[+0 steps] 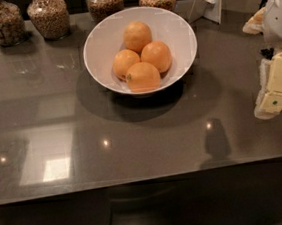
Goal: Pick orange from white bowl
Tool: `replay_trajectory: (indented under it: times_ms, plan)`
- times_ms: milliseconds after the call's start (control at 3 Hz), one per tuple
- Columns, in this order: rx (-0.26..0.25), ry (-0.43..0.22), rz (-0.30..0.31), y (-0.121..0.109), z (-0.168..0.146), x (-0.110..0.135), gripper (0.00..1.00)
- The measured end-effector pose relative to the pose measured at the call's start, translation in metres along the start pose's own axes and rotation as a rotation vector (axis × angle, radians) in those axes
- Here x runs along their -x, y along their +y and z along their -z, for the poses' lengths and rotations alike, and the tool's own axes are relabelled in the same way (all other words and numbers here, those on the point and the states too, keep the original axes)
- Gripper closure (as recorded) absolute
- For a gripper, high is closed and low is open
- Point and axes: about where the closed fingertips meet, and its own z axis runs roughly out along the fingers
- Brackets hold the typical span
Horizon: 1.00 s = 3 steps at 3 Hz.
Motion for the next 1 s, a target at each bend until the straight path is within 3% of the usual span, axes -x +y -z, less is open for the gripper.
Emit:
replay_trajectory:
  times_ms: [333,667,1000]
  plan:
    - [0.000,-0.001,0.000,0.000,0.000,0.000,0.00]
    - [-0.025,-0.080,0.007,-0.009,0.001,0.018,0.00]
    - [-0.074,-0.243,0.009,-0.031,0.003,0.063,0.00]
